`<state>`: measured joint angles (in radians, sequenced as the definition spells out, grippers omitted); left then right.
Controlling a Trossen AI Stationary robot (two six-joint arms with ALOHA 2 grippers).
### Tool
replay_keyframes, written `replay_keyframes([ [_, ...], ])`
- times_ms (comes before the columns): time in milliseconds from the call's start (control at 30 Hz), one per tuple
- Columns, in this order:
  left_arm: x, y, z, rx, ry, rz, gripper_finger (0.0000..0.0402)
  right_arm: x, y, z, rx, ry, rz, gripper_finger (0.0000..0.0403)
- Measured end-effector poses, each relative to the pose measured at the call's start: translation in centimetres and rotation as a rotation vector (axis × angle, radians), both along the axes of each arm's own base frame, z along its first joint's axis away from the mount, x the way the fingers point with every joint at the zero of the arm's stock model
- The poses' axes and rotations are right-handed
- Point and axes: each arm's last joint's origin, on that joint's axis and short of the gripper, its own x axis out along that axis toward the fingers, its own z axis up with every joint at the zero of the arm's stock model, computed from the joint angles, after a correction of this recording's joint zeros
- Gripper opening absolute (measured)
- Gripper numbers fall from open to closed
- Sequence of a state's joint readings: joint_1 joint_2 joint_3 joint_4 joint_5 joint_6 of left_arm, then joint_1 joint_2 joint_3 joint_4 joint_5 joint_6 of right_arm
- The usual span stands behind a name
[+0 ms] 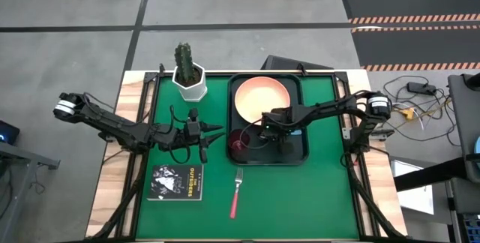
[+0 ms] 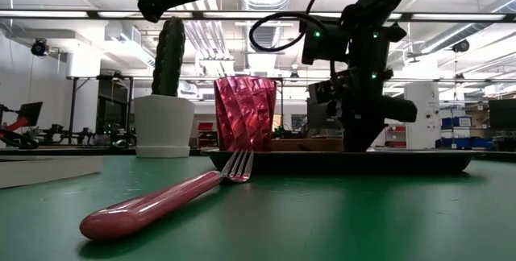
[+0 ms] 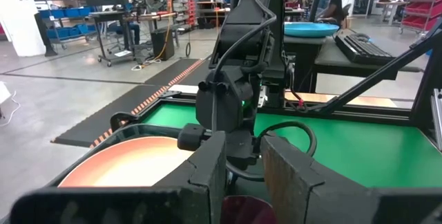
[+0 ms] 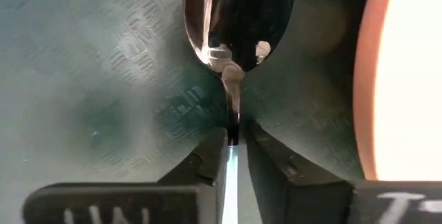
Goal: Pick and place plate/cup/fork/spoon on tray
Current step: Put the blue spoon on the black serving tray to the left of the light orange plate, then put the pink fork on the black serving tray to the left of the blue spoon
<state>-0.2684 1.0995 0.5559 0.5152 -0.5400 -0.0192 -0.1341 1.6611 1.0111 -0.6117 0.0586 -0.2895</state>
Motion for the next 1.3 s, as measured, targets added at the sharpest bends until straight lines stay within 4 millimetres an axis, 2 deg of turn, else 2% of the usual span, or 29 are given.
replay_keyframes([
  [300,0.0,0.0,0.0,0.001,0.000,0.000,0.0075,0.2,-0.1,0.8,-0.036,-0.052,0.015,0.0095],
  [500,0.0,0.0,0.0,-0.007,-0.002,0.000,0.0075,0.5,-0.1,2.8,-0.047,-0.130,0.015,0.0105],
  [667,-0.1,-0.5,-0.1,-0.090,-0.022,-0.022,0.0075,0.4,-0.1,4.8,-0.053,-0.198,0.014,0.0098],
  [833,-0.2,-2.1,-0.8,-0.119,0.005,-0.085,0.0075,-1.0,0.4,7.5,-0.027,-0.298,-0.029,0.0084],
  [933,-0.9,-3.5,-0.9,-0.143,0.055,-0.146,0.0075,-2.1,1.2,9.1,-0.001,-0.370,-0.043,0.0075],
  [1133,-2.4,-5.8,-0.2,-0.309,0.041,-0.246,0.0075,-4.2,2.9,12.3,0.018,-0.533,-0.016,0.0064],
  [1300,-3.5,-7.9,-1.6,-0.551,0.152,-0.307,0.0075,-5.0,4.3,14.5,0.024,-0.696,0.045,0.0065],
])
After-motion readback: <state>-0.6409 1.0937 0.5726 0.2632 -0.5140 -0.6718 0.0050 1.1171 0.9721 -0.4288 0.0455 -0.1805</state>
